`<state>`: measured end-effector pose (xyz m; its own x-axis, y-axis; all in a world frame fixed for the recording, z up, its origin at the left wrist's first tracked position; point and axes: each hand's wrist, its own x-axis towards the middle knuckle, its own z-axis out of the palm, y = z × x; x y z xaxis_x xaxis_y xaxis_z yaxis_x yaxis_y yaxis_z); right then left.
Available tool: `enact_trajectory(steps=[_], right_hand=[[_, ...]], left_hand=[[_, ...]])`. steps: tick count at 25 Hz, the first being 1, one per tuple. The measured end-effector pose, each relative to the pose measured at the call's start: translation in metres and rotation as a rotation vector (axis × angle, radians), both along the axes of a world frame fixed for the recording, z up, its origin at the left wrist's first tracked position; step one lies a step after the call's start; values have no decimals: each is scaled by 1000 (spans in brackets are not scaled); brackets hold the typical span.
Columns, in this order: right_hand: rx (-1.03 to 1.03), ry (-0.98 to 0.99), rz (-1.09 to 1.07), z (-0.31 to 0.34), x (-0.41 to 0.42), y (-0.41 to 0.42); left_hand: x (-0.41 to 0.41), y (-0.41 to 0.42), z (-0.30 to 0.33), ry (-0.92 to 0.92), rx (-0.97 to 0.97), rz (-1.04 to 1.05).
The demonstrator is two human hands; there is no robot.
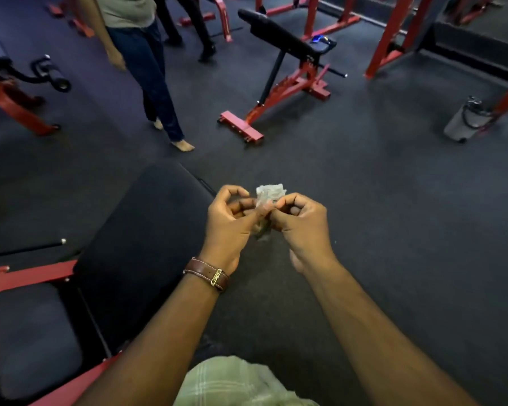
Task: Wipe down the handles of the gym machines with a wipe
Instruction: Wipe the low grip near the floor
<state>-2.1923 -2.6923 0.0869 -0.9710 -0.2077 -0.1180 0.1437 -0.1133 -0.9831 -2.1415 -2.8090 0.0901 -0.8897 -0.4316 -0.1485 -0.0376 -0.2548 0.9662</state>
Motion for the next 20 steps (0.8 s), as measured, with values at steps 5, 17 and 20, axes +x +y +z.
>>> enact_trajectory(steps=[5, 17, 20], right_hand=[[-49, -115, 63, -15, -83, 2], [5, -119, 363, -34, -346, -162], [48, -154, 411, -40, -407, -211]], left_hand=[[-72, -13, -13, -28, -78, -24], [-307, -157, -46, -105, 56, 387], [-361, -199, -50, -122, 50, 442]])
